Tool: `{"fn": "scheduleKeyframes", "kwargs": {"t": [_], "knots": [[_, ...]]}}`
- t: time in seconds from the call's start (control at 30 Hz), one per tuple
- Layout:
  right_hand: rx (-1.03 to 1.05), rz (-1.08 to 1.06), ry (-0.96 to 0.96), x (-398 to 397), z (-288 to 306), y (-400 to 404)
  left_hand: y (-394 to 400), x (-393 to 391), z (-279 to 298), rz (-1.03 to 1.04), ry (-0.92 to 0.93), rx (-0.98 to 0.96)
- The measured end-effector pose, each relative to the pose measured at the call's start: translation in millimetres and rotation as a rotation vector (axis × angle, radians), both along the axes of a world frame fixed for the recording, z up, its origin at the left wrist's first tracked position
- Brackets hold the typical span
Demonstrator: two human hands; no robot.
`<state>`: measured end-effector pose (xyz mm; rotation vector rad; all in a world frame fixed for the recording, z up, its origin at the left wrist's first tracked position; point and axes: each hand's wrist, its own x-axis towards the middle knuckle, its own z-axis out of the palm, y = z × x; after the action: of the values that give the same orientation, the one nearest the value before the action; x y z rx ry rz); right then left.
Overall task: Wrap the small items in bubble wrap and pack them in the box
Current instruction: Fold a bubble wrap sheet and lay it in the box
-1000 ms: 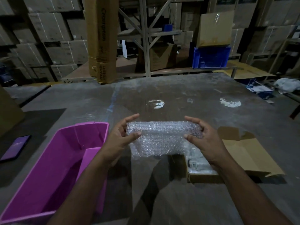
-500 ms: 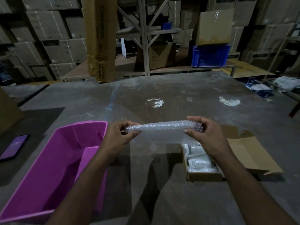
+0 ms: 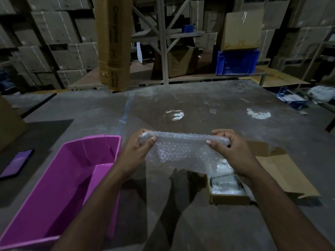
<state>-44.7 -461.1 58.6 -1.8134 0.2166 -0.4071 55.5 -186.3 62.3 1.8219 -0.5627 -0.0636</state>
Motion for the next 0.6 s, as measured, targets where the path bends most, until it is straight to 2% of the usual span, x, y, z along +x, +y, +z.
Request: {"fn": "scheduleKeyframes", "kwargs": {"t": [0.1, 0.2, 0.27, 0.37, 0.6], "knots": [[0.275, 0.095, 0.03, 2.8, -1.2, 2.2, -8.0, -0.4, 0.9, 0.049, 0.064, -0.034], [0.41, 0.113, 0.06, 6.3, -2.9, 7.4, -18.4, -3.9, 2.0, 0.116, 0.268, -0.167], [0.428, 0.17, 0.085, 5.2, -4.3, 9.6, -21.2, -2.7, -1.5, 0.134, 0.415, -0.26], [0.453, 0.182, 0.104, 3.3, -9.2, 9.5, -21.1, -0.6, -3.9, 0.139, 0.505, -0.335], [0.464, 0.04, 0.057, 4.8, -11.4, 6.6, -14.8, -4.1, -11.3, -0.126, 0.55, -0.232]]}}
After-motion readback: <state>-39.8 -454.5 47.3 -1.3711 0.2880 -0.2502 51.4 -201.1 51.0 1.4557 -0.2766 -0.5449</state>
